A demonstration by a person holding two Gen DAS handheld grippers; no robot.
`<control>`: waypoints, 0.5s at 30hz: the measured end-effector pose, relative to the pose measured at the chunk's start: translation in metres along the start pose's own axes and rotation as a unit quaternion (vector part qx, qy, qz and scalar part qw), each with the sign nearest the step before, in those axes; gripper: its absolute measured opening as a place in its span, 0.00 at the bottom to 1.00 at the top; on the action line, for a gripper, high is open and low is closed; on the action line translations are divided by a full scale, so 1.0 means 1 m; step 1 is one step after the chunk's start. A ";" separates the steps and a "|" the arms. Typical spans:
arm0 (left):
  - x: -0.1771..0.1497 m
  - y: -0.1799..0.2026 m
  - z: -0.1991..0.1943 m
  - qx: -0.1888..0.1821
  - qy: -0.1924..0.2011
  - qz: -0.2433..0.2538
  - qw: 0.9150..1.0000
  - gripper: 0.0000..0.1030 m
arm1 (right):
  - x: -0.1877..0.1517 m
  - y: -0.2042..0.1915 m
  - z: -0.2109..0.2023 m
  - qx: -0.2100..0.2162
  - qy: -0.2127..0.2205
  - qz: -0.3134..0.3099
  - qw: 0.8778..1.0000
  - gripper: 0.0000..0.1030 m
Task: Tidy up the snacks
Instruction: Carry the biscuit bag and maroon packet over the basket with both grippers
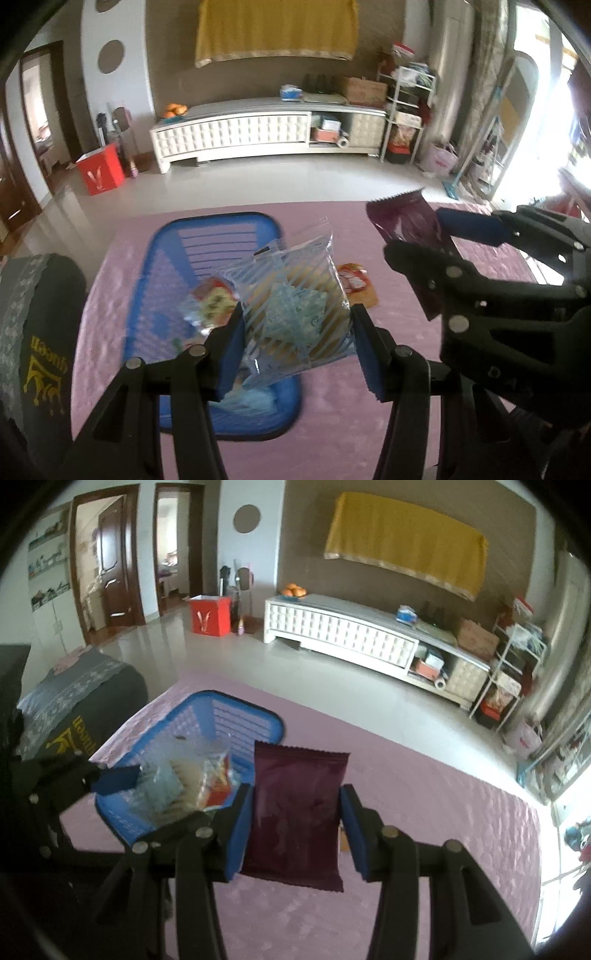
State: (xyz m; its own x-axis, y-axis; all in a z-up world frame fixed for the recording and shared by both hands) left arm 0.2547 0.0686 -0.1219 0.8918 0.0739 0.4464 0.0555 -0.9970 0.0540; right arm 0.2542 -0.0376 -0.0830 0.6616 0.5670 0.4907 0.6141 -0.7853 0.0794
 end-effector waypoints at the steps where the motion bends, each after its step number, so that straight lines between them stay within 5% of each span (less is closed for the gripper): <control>1: -0.003 -0.007 -0.003 0.001 0.001 -0.004 1.000 0.51 | 0.003 -0.007 -0.001 0.001 0.001 -0.004 1.000 0.50; 15: -0.016 -0.091 -0.018 0.031 0.014 -0.033 0.999 0.51 | 0.037 -0.070 0.018 -0.009 -0.006 -0.069 0.998 0.50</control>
State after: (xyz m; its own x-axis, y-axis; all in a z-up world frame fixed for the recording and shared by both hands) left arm 0.2268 0.1590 -0.1177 0.8722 0.1387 0.4691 0.1415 -0.9895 0.0295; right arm 0.2428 0.0427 -0.0860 0.5774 0.6723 0.4634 0.6909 -0.7047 0.1614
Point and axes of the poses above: each gripper's, at about its wrist camera, not at the fingertips, and z roughly the way its jaws point, y to its right, x to its top, the point moved 10 cm from there along z, roughly the way its jaws point, and after that the axes turned 15 degrees about -y, right-handed, at the moved point
